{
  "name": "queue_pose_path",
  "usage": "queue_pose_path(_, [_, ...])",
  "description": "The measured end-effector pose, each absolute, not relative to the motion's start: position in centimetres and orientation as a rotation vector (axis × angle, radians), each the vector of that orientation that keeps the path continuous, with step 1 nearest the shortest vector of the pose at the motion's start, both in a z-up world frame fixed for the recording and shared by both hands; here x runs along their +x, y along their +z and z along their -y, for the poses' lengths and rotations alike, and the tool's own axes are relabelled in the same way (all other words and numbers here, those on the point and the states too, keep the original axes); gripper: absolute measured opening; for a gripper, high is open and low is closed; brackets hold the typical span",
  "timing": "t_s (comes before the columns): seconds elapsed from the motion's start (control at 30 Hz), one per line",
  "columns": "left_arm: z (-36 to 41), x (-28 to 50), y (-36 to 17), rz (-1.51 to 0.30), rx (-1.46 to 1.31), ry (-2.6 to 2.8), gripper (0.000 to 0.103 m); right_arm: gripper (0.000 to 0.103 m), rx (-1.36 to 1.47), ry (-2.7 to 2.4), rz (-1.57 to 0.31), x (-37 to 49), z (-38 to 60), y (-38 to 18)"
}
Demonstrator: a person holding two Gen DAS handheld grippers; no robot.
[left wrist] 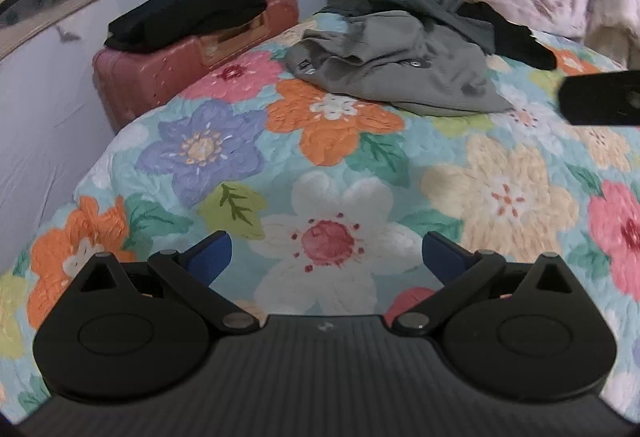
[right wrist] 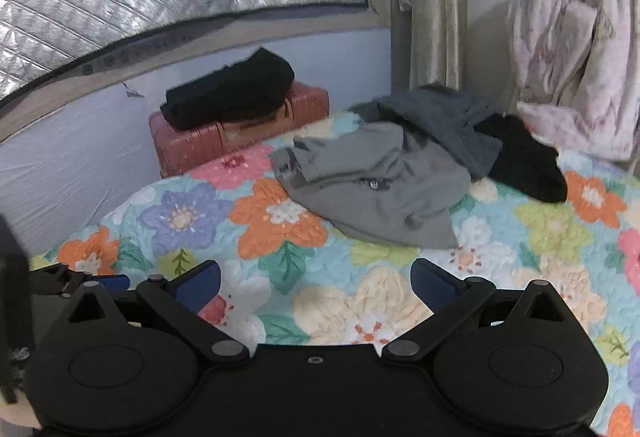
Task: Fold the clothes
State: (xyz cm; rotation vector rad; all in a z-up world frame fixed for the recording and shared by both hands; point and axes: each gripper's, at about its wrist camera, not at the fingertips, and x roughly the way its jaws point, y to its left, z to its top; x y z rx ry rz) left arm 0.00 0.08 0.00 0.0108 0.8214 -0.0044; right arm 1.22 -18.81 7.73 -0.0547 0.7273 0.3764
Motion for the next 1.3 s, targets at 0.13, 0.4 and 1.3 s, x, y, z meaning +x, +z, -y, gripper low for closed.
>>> queue_pose_path(0.13, [-0.8, 0.0, 0.0, -0.829, 0.022, -0.013, 0.103, 0.103, -0.038, 0.35, -0.721, 1.1, 18.3, 7.4])
queue_pose_path(0.4, [-1.7, -0.3, -1.0, -0.85, -0.032, -0.021, 0.103, 0.103, -0.019, 0.367, -0.587, -1.6, 18.4, 9.0])
queue_pose_path(1.3, [-1.6, -0.4, -1.9, -0.866, -0.007, -0.037, 0.103, 0.103, -0.073, 0.355, -0.631, -2.0, 18.3, 6.4])
